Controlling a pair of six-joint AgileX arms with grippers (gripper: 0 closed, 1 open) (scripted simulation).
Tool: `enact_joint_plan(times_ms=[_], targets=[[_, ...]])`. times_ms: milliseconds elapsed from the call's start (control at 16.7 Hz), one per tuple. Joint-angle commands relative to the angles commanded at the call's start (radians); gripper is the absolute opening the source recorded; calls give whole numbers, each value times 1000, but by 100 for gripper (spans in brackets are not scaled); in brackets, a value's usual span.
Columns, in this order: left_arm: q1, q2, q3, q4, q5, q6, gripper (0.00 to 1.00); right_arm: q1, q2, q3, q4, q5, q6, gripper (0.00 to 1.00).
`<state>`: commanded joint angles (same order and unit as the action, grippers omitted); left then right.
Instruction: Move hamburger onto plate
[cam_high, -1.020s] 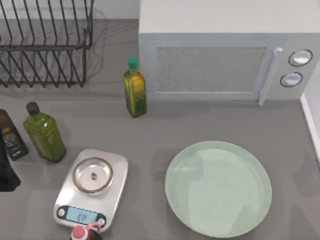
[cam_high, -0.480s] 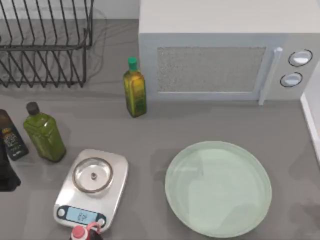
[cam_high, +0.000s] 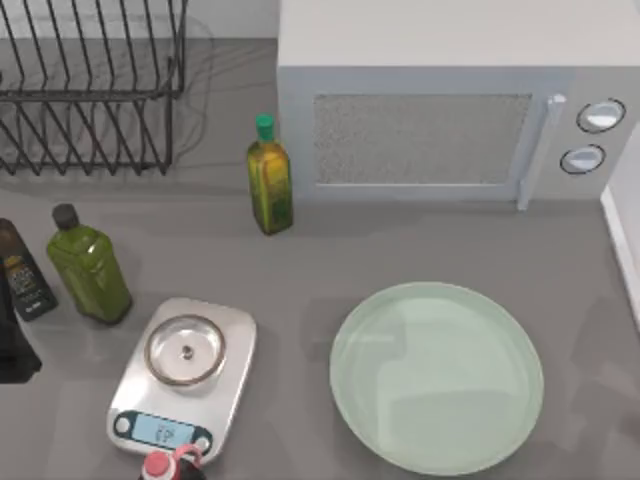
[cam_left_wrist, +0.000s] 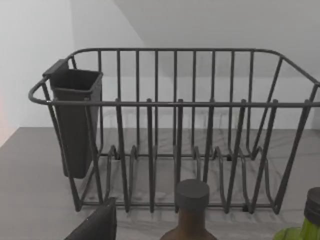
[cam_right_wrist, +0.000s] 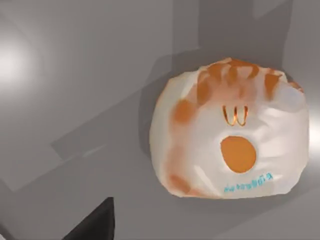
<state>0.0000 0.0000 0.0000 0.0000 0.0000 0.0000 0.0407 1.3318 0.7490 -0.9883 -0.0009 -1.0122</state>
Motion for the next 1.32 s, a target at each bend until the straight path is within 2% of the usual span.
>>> enact_joint_plan(times_ms=[360, 840, 1200, 1320], targets=[[0, 0, 0, 0, 0, 0, 100, -3, 7, -12, 17, 0, 0, 100], [0, 0, 0, 0, 0, 0, 100, 3, 175, -175, 356, 0, 5, 100], [0, 0, 0, 0, 0, 0, 100, 4, 204, -202, 406, 0, 6, 100], [0, 0, 0, 0, 0, 0, 100, 4, 204, -202, 406, 0, 6, 85]])
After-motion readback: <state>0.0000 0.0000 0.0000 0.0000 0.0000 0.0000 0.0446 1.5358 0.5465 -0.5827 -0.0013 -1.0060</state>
